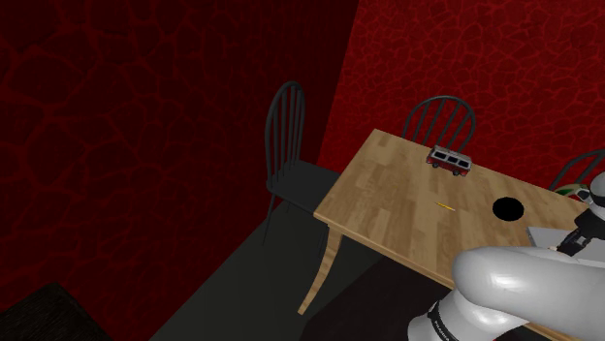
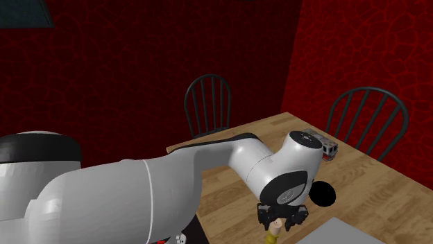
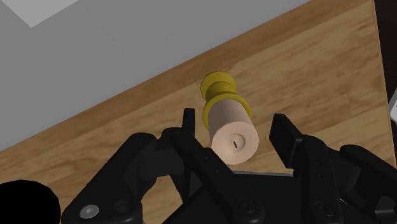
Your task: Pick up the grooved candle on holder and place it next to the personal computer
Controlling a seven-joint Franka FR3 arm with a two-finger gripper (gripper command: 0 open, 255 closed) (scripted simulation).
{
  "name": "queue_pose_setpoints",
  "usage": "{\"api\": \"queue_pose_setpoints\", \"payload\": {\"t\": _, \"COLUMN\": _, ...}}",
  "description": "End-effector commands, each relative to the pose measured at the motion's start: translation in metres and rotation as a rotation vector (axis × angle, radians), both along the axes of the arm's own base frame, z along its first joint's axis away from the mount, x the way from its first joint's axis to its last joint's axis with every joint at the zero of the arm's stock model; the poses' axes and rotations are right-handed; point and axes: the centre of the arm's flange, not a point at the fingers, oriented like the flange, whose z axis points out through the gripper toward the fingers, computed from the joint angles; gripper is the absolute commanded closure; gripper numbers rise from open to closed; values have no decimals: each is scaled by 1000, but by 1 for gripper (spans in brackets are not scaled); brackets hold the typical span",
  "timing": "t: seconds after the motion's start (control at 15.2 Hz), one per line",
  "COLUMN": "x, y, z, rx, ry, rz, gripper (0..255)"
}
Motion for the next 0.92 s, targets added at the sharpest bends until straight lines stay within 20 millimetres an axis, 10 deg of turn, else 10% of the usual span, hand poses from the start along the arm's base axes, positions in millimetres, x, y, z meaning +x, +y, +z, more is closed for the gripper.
{"api": "queue_pose_setpoints", "payload": {"t": 0.0, "x": 0, "y": 0, "z": 0, "rx": 0, "ry": 0, "rz": 0, "gripper": 0}}
{"api": "queue_pose_setpoints", "payload": {"t": 0.86, "x": -1, "y": -1, "z": 50, "rx": 0, "ry": 0, "rz": 0, "gripper": 0}}
